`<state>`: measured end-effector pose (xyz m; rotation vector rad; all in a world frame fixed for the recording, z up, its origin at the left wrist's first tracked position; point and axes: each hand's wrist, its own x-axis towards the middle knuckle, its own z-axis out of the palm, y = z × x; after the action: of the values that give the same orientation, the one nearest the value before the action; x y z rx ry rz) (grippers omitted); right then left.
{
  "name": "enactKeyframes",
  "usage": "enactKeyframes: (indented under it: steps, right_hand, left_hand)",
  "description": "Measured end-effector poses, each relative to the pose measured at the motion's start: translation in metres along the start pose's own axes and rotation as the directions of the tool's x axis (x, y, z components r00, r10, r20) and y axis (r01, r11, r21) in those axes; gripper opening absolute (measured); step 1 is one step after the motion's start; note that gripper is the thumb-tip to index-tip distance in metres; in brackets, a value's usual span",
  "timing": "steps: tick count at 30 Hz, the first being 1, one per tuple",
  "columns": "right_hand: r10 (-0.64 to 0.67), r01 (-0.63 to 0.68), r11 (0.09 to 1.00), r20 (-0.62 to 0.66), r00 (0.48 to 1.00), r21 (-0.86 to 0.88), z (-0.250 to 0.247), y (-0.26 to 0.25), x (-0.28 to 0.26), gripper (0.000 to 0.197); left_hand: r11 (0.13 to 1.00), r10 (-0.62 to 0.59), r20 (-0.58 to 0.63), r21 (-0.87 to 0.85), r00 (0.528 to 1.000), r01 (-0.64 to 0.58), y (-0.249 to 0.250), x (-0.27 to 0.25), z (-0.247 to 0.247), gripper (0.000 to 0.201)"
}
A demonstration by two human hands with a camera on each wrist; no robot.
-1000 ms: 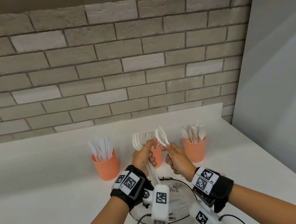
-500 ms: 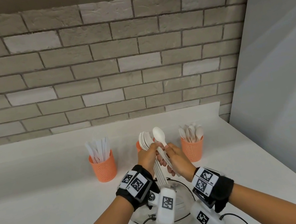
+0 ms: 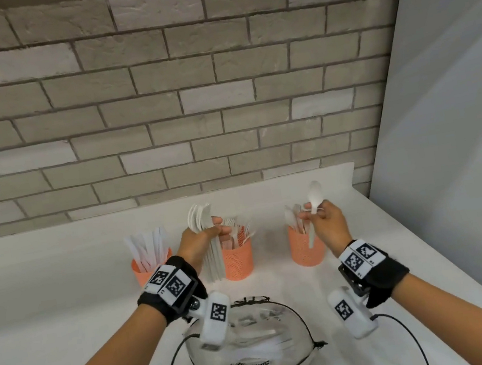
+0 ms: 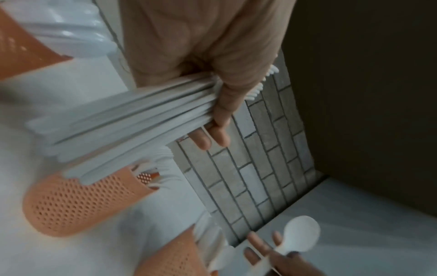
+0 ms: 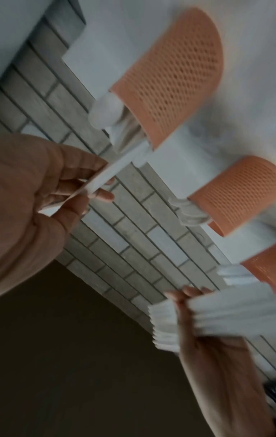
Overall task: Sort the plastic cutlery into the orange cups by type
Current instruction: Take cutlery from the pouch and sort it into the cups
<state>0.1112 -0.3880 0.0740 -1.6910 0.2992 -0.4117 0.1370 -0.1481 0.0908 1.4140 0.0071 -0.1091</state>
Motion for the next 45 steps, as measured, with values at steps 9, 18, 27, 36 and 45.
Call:
enactKeyframes:
  steps: [9,18,27,36,45]
  right_hand:
    - [-0.036,0.036,0.999,-0.026,0.999,0.018,-0.022,0.008,0.045,0.034]
    - [-0.061,0.061,0.996,0.006,0.998,-0.063,-0.014,0.031,0.054,0.035]
    - [-0.117,0.11,0.957,-0.009,0.993,-0.268,-0.008,0.056,0.057,0.018]
    - [-0.149,0.139,0.896,0.01,0.989,-0.422,-0.015,0.068,0.06,0.032]
    - [-0.214,0.201,0.807,0.043,0.976,-0.556,-0.013,0.066,0.063,0.027]
  left_hand:
    - [0.977,0.157,-0.12,-0.127,0.98,-0.172,0.008,0.055,0.006,0.01]
    - [0.973,0.231,-0.1,0.052,0.968,-0.226,-0.015,0.077,0.028,0.012]
    - [0.966,0.216,-0.21,0.191,0.954,-0.177,-0.039,0.079,0.044,0.028]
    - [0.945,0.203,-0.261,0.305,0.944,-0.119,-0.074,0.088,0.037,0.017]
    - [0.891,0.27,-0.212,0.426,0.939,-0.16,-0.077,0.084,0.042,0.032]
